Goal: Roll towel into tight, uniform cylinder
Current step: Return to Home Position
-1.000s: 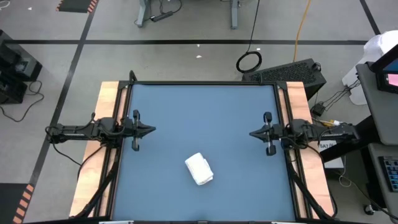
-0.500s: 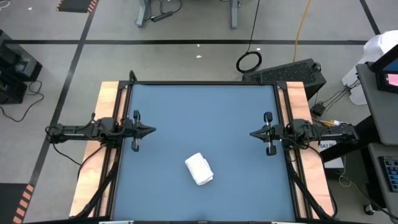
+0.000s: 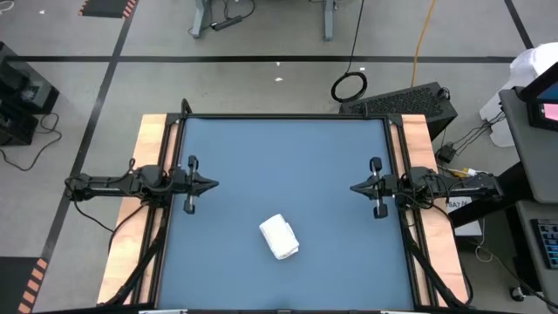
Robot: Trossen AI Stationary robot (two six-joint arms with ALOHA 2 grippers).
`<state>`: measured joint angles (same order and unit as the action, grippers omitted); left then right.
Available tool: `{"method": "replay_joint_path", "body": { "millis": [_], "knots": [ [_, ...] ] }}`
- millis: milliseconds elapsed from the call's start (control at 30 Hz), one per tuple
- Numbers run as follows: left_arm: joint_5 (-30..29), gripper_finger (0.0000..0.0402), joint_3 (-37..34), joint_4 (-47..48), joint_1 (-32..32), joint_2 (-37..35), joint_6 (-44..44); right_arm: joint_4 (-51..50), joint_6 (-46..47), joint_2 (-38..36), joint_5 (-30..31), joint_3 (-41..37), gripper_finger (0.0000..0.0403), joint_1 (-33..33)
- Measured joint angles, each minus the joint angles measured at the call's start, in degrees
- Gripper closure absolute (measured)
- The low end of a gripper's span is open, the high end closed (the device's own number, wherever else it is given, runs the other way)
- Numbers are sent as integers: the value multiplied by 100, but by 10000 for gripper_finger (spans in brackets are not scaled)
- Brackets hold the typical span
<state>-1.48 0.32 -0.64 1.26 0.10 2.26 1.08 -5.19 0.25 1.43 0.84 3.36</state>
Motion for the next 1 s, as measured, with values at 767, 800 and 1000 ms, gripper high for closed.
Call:
{"method": "replay_joint_path", "body": {
  "millis": [767, 800, 1000],
  "knots": [
    [129, 396, -2, 9, 4, 2, -307, 0, 436, 22, -4, -2, 403, 2],
    [129, 396, -2, 9, 4, 2, -289, 0, 382, 22, 2, -2, 403, 2],
    [129, 396, -2, 9, 4, 2, -174, 109, 205, -9, 133, -2, 403, 2]
  ]
}}
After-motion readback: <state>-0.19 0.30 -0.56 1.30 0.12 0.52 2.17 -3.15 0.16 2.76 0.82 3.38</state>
